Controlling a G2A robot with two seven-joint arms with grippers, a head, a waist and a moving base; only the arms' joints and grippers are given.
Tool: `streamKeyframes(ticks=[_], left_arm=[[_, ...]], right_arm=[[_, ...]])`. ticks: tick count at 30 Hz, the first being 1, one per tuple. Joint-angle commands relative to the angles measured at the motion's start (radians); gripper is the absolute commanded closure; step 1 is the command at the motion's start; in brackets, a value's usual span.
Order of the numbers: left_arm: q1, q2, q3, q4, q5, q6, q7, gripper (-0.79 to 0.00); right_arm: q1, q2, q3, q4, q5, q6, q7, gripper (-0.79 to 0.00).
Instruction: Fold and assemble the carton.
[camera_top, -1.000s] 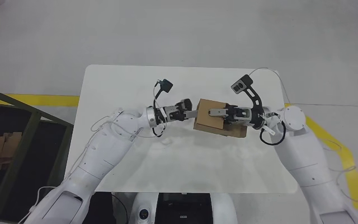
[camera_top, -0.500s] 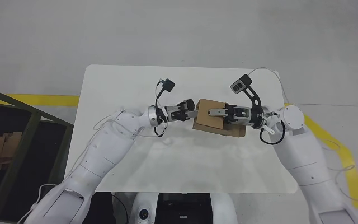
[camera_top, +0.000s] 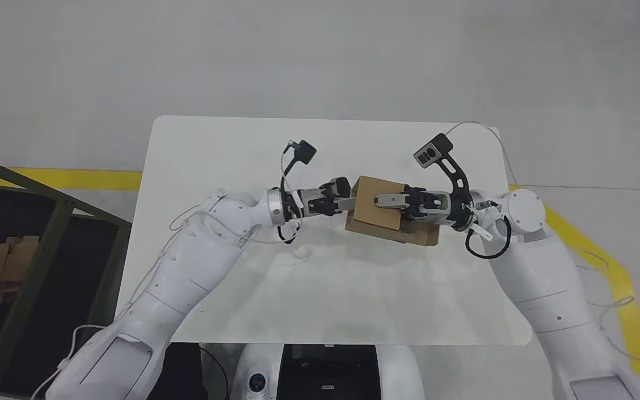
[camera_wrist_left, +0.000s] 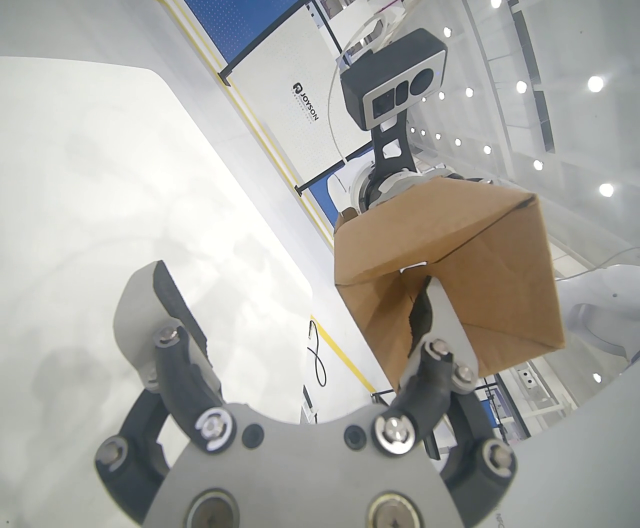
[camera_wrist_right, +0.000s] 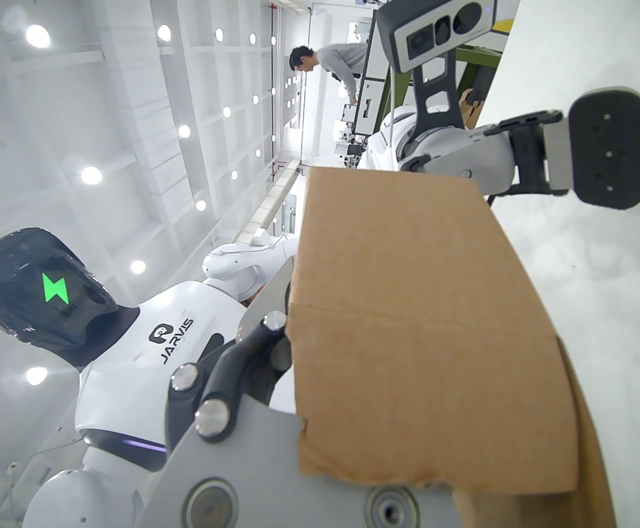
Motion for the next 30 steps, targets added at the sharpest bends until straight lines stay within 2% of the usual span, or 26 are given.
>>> streamKeyframes(ticks=[1, 13, 25, 30], left_arm=[[-0.002, -0.001, 0.003, 0.002, -0.002, -0.001, -0.001, -0.785], [-0.008, -0.005, 0.005, 0.001, 0.005, -0.01, 0.004, -0.785], [0.058, 0.02, -0.102, -0.03, 0.069, -0.032, 0.094, -0.785], [0.088, 0.032, -0.154, -0.053, 0.147, -0.125, 0.138, -0.785]], right_arm=[[0.0, -0.001, 0.0, 0.001, 0.0, 0.0, 0.0, 0.0], [0.0, -0.002, 0.003, 0.007, -0.004, -0.003, 0.002, 0.0], [0.008, -0.002, 0.003, 0.029, -0.025, 0.017, 0.01, 0.0], [0.051, -0.009, -0.031, 0.1, -0.078, 0.041, -0.006, 0.0]])
